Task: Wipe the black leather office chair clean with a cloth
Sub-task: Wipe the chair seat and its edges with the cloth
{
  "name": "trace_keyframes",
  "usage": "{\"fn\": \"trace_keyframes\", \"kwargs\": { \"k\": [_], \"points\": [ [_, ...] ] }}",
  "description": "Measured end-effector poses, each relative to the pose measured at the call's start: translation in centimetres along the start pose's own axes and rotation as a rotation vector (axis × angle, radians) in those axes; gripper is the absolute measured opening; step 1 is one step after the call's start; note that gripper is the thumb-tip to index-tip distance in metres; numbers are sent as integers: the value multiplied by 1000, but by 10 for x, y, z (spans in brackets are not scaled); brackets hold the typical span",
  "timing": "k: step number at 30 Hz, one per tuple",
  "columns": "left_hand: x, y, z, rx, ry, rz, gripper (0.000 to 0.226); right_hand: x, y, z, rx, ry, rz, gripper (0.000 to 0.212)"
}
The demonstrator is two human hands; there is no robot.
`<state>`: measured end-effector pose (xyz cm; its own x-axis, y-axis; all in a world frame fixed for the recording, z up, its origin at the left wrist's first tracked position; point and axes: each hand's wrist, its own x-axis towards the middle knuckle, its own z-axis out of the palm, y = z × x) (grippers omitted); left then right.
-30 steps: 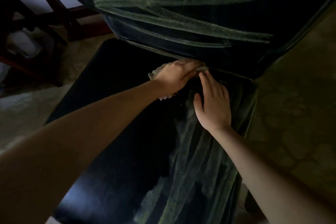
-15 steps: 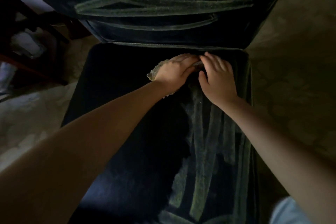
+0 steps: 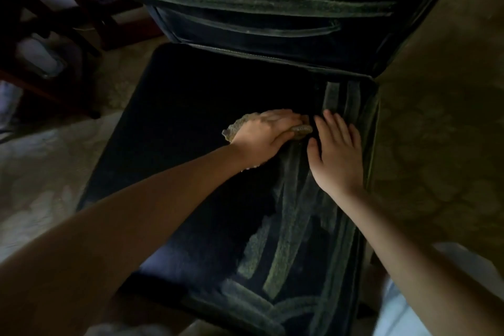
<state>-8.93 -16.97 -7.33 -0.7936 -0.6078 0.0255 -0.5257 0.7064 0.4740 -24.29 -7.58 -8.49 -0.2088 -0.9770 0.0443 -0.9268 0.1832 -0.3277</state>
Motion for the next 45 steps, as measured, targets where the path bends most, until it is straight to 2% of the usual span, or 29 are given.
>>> {"fn": "trace_keyframes", "kwargs": {
  "k": [11, 19, 24, 27, 29, 31, 35, 39, 45],
  "points": [
    [-62, 25, 9, -31, -33, -7, 43, 5, 3, -1, 25, 25, -31, 59],
    [-130, 59, 19, -74, -74, -58, 38, 13, 6, -8, 28, -36, -67, 59],
    [-167, 71, 26, -67, -58, 13, 33, 0, 2, -19, 51, -49, -67, 54],
    [-156, 68, 16, -205, -54, -67, 32, -33, -2, -28, 32, -7, -118, 49],
    [-134, 60, 8, -288, 91, -160, 34, -55, -7, -36, 35, -99, -103, 50],
    [-103, 46, -2, -173, 243, -284, 38, -72, -13, -39, 28, -181, -104, 54],
    [-51, 34, -7, -114, 237, -377, 37, -94, -22, -32, -49, -226, -141, 56],
    [-46, 40, 14, -117, 232, -369, 36, -110, -24, -23, -88, -248, -24, 59],
    [-86, 49, 19, -100, 116, -214, 33, -104, -23, -26, -169, -330, -40, 49]
  ]
}}
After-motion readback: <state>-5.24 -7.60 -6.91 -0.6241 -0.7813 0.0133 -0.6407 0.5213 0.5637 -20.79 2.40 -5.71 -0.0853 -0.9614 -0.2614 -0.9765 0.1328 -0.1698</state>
